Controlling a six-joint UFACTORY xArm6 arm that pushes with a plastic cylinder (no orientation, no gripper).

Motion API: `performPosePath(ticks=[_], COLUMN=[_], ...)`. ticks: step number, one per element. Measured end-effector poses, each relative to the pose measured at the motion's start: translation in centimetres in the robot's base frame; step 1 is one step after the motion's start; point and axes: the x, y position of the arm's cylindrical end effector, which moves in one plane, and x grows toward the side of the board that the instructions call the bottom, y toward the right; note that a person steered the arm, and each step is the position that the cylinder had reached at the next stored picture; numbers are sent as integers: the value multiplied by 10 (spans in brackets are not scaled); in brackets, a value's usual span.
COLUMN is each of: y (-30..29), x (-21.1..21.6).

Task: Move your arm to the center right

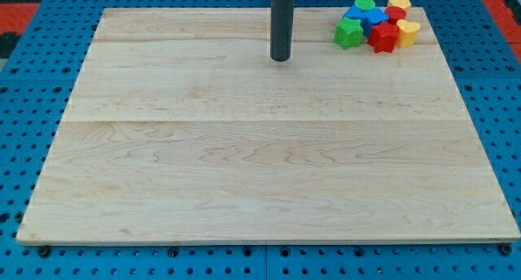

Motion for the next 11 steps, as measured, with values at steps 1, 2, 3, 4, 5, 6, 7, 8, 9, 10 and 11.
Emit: performPosePath(ticks=[1,2,3,4,5,6,7,8,9,10,11], y=[0,-30,-56,-56,-58,-51,22,43,43,63,161], x=[0,30,70,71,91,150,155,155,155,155,155])
